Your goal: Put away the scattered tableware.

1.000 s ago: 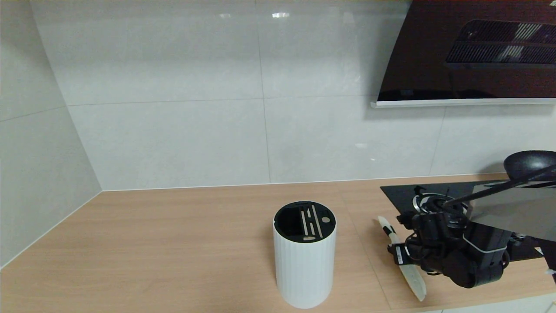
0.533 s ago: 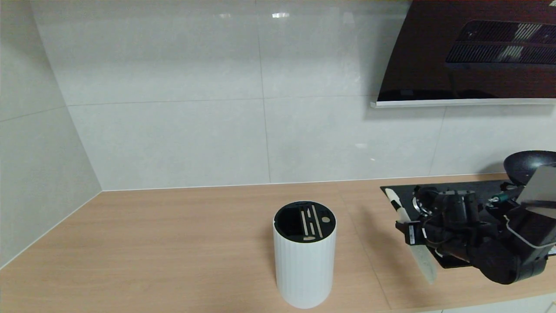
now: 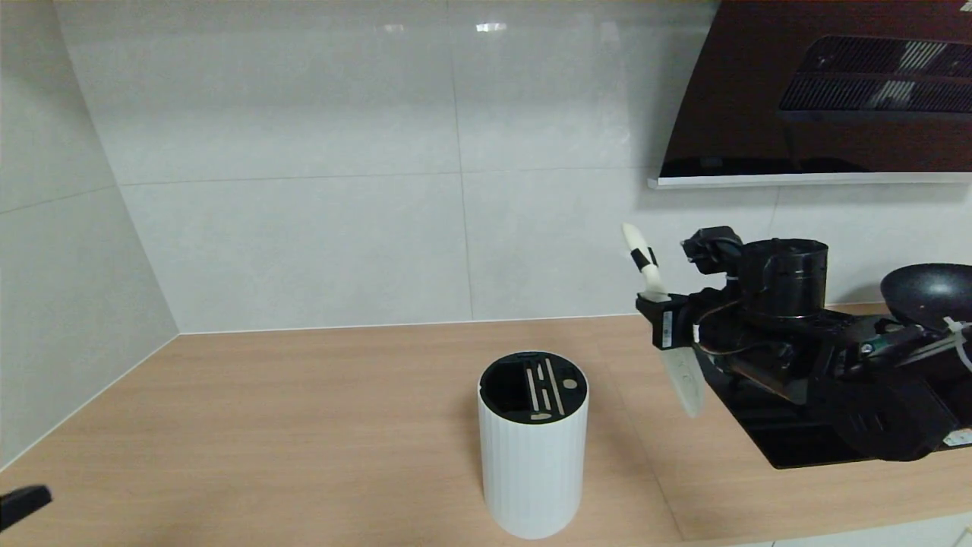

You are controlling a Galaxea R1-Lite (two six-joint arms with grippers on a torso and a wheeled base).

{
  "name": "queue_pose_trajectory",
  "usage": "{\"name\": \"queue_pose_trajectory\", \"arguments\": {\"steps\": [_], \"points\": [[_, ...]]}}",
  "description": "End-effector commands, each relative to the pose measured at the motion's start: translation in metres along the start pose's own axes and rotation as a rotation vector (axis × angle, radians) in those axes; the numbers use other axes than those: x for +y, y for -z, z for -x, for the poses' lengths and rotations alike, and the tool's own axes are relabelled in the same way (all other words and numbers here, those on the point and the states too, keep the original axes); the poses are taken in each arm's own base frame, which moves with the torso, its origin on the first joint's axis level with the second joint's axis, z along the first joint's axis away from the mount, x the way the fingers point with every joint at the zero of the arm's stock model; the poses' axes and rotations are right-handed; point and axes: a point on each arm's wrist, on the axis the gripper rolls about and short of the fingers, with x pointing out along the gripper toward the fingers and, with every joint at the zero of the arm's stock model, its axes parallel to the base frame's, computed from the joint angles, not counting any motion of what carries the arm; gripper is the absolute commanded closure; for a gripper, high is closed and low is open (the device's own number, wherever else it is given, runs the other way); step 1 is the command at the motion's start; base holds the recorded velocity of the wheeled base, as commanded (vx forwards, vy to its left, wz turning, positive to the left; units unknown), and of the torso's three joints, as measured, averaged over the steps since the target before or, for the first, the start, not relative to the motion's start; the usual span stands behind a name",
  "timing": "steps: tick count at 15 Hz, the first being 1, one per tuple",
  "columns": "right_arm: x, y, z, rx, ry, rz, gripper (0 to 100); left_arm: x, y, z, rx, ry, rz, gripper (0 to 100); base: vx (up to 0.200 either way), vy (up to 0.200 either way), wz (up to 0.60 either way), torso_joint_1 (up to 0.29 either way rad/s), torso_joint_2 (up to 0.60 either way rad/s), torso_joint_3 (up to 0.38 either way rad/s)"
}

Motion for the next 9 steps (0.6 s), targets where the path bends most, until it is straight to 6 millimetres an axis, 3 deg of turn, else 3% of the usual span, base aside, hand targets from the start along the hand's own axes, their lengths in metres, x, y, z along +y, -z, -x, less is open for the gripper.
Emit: {"name": "queue_pose_trajectory", "arguments": {"steps": [1, 4, 7, 9], "points": [[0.025, -0.019, 0.031, -0.058, -0.088, -0.039, 100, 0.021, -0.058, -0.092, 0.140, 0.243, 0.188, 0, 0.000, 0.000, 0.00, 0.000, 0.00, 0.000], [0.038, -0.030, 0.051, -0.094, -0.148, -0.061, 100, 0.005, -0.065, -0.142, 0.117, 0.393, 0.434, 0, 0.000, 0.000, 0.00, 0.000, 0.00, 0.000], [0.056, -0.028, 0.067, -0.049, -0.219, -0.098, 100, -0.002, -0.040, -0.178, 0.146, 0.393, 0.552, 0, 0.000, 0.000, 0.00, 0.000, 0.00, 0.000], [0.071, -0.025, 0.076, -0.002, -0.273, -0.107, 100, -0.008, -0.036, -0.194, 0.101, 0.383, 0.613, 0, 0.000, 0.000, 0.00, 0.000, 0.00, 0.000]]}}
